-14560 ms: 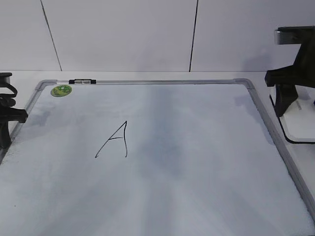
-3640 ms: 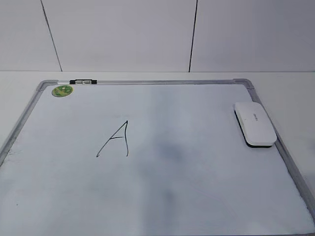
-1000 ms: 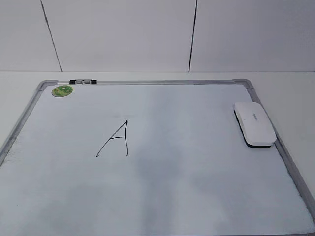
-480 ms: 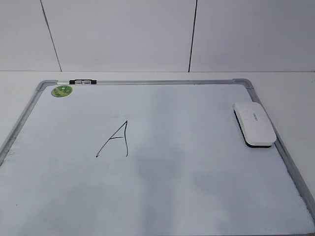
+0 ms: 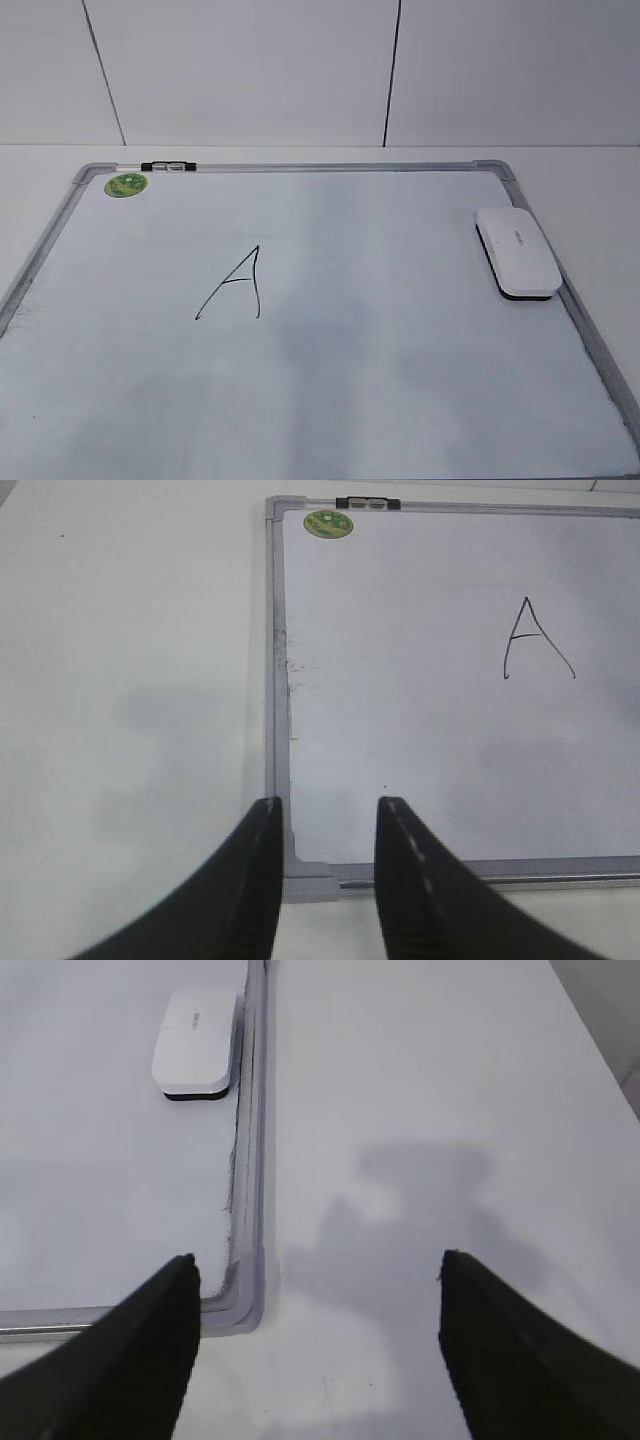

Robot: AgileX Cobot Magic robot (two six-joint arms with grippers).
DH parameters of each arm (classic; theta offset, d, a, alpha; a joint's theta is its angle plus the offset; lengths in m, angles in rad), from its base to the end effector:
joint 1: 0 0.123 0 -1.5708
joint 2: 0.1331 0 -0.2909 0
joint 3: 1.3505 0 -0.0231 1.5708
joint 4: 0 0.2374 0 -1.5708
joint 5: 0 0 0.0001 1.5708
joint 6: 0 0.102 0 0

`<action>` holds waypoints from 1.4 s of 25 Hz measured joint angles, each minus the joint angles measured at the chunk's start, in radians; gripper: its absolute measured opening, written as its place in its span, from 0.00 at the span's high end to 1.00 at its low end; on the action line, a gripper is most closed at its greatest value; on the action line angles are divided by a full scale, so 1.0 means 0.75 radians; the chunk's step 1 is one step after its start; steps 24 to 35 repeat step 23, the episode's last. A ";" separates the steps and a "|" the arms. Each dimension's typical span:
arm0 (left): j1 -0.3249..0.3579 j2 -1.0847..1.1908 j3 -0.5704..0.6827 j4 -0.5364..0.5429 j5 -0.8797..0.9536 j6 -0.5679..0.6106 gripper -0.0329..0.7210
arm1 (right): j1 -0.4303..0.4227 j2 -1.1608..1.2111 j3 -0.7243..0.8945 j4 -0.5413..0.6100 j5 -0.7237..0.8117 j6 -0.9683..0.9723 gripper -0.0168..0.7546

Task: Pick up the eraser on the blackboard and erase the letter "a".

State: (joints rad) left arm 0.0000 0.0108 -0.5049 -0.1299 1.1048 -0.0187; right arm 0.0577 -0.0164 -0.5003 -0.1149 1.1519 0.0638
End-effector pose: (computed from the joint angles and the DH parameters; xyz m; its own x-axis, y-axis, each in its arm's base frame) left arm -0.0143 -0.0118 0.2639 -0.5032 -0.0767 -0.8607 0.0617 0.9903 -0.1244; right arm -0.0193 -0.0118 0.2580 -0.5174 -0.0131 -0.8556 0.0408 0.9984 -0.0399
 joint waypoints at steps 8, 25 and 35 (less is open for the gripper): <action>0.012 0.000 0.000 0.000 0.000 0.000 0.64 | -0.027 0.000 0.000 0.000 0.000 0.000 0.21; 0.012 0.000 0.000 0.000 0.000 0.000 0.64 | -0.027 0.000 0.000 0.000 0.000 0.000 0.21; 0.012 0.000 0.000 0.000 0.000 0.000 0.64 | -0.027 0.000 0.000 0.000 0.000 0.000 0.21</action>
